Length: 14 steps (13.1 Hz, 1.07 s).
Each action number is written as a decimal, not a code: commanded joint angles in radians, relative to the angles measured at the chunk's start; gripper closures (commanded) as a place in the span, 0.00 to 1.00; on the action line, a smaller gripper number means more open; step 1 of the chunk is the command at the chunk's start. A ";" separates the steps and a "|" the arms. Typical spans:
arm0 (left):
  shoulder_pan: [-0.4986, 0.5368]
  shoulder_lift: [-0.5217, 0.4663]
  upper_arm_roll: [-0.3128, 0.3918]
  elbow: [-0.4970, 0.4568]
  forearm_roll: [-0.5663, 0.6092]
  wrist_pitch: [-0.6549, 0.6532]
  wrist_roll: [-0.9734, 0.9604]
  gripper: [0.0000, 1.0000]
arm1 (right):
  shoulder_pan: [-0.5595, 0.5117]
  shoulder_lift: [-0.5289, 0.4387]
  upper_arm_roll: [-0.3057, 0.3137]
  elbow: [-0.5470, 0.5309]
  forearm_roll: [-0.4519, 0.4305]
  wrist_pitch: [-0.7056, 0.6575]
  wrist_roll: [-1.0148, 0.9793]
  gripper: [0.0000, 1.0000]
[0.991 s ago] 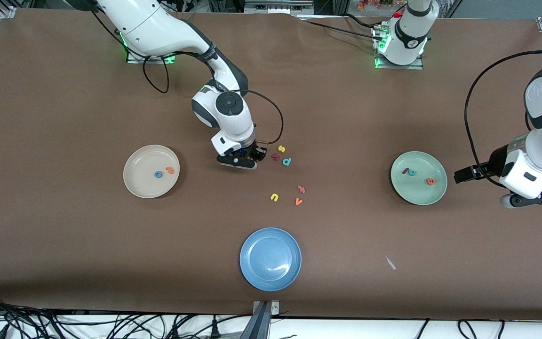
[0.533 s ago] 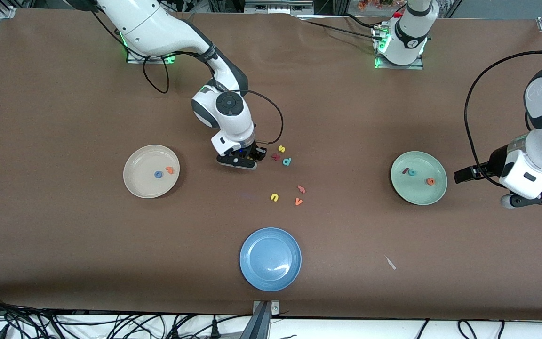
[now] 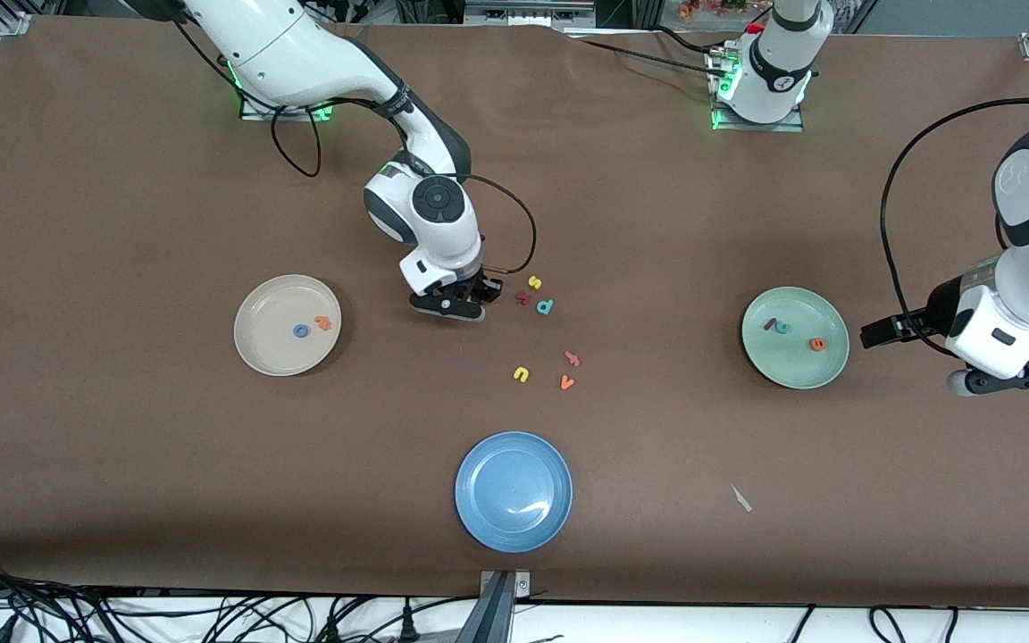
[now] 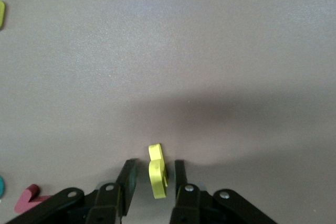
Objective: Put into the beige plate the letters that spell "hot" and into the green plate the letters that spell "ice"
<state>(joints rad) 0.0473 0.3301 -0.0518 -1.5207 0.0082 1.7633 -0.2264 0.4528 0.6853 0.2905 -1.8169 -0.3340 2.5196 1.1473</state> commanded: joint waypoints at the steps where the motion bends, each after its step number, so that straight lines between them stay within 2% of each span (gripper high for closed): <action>1: -0.007 -0.005 0.007 -0.007 -0.010 0.010 0.024 0.00 | 0.004 -0.003 0.001 0.001 -0.023 -0.013 0.022 0.80; 3: -0.007 -0.005 0.007 -0.006 -0.008 0.012 0.024 0.00 | 0.003 -0.003 0.001 -0.001 -0.023 -0.013 0.020 1.00; 6: -0.007 -0.005 0.007 -0.006 -0.008 0.012 0.024 0.00 | 0.003 -0.009 -0.001 -0.001 -0.023 -0.013 0.016 1.00; 8: -0.007 -0.005 0.007 -0.006 -0.008 0.012 0.024 0.00 | -0.012 -0.051 -0.001 -0.013 -0.023 -0.015 -0.007 1.00; 12: -0.007 -0.005 0.007 -0.007 -0.008 0.022 0.024 0.00 | -0.092 -0.188 0.002 -0.070 -0.003 -0.143 -0.156 1.00; 14: -0.007 -0.003 0.007 -0.006 -0.007 0.027 0.025 0.00 | -0.141 -0.243 0.016 -0.068 0.047 -0.232 -0.272 1.00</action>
<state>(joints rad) 0.0456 0.3325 -0.0518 -1.5207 0.0082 1.7754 -0.2264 0.3572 0.5282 0.2852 -1.8354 -0.3298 2.3510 0.9779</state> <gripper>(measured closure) 0.000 0.907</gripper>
